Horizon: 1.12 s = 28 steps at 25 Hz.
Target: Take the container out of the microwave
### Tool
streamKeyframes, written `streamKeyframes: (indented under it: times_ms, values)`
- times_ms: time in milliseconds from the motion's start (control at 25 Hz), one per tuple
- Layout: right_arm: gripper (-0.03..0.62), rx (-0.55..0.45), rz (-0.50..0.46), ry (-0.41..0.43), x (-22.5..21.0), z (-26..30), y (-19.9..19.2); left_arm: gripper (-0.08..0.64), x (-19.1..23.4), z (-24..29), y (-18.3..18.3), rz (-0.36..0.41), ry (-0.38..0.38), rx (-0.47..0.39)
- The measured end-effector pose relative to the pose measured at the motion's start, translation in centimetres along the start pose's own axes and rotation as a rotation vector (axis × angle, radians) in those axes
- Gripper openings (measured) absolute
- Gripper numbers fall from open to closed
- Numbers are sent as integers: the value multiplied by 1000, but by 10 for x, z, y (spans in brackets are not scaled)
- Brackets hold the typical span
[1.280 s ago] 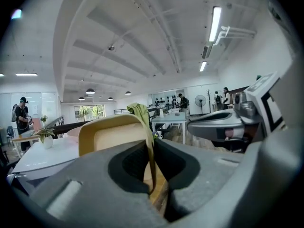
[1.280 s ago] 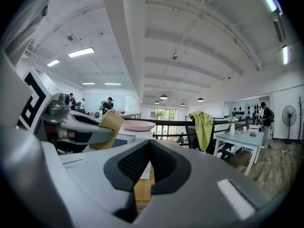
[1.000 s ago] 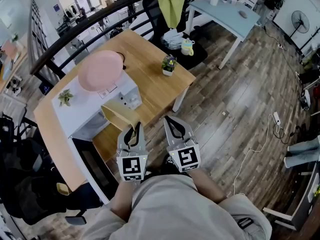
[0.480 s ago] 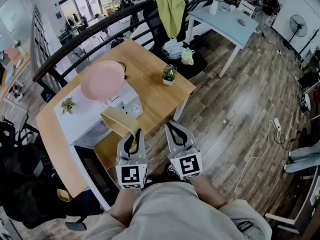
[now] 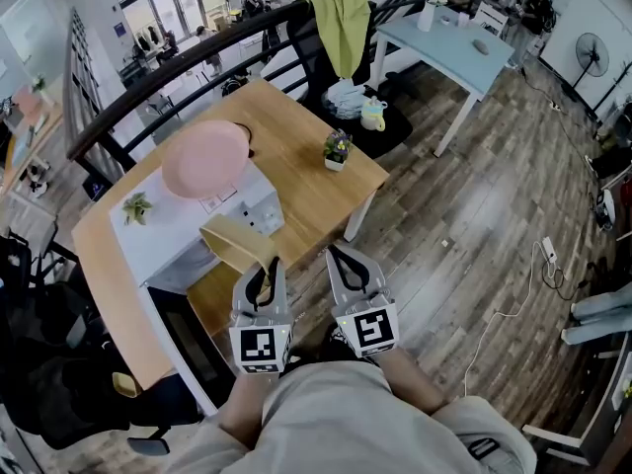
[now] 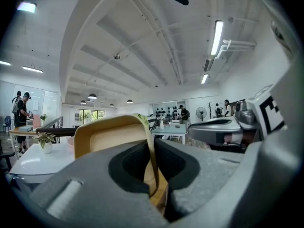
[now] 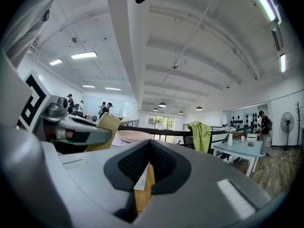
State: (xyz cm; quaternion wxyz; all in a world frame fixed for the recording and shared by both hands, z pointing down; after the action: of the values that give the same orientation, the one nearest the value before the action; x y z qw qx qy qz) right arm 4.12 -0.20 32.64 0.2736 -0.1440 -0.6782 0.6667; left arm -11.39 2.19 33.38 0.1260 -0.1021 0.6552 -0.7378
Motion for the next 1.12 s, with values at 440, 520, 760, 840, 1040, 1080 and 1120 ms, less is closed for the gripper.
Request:
streamKeyframes:
  times_ms: [440,520,760,840,1040,1080,1120]
  values:
    - [11,8,-21,-4,-2,-3,2,29,-5,2,-3,-5,-6,8]
    - [11,8,-27,-6,-3,-4,4,29,-5,1,-2,-3,-6,10]
    - [11,21,-3,-20,-5,-5,3,28,-7,3,3,7,-15,5]
    - [11,24,-16,-11,-4,-4,4,28,-7,3,4,6,-15,5]
    - [11,22,-29,4,-3,-2,5,28,-7,3,4,6,-18,3]
    - [11,23,-29,6,-3,-2,4,28,-6,3,3,8,-18,5]
    - [11,25,-19,4,-2,-1,3,26,-6,3,3,11,-18,6]
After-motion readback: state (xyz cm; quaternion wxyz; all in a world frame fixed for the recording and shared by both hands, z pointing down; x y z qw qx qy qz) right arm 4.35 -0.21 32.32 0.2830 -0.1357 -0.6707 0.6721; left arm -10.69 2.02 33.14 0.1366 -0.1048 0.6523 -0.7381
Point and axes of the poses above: the fingertips, and each gripper's own axes: z forward along the fingers, x to its left, y out of its top, the point moved 7 cm from there along -z, backward along the fingers, and after that the axes turned 2 degrees about -z, right-handed, at the moved point
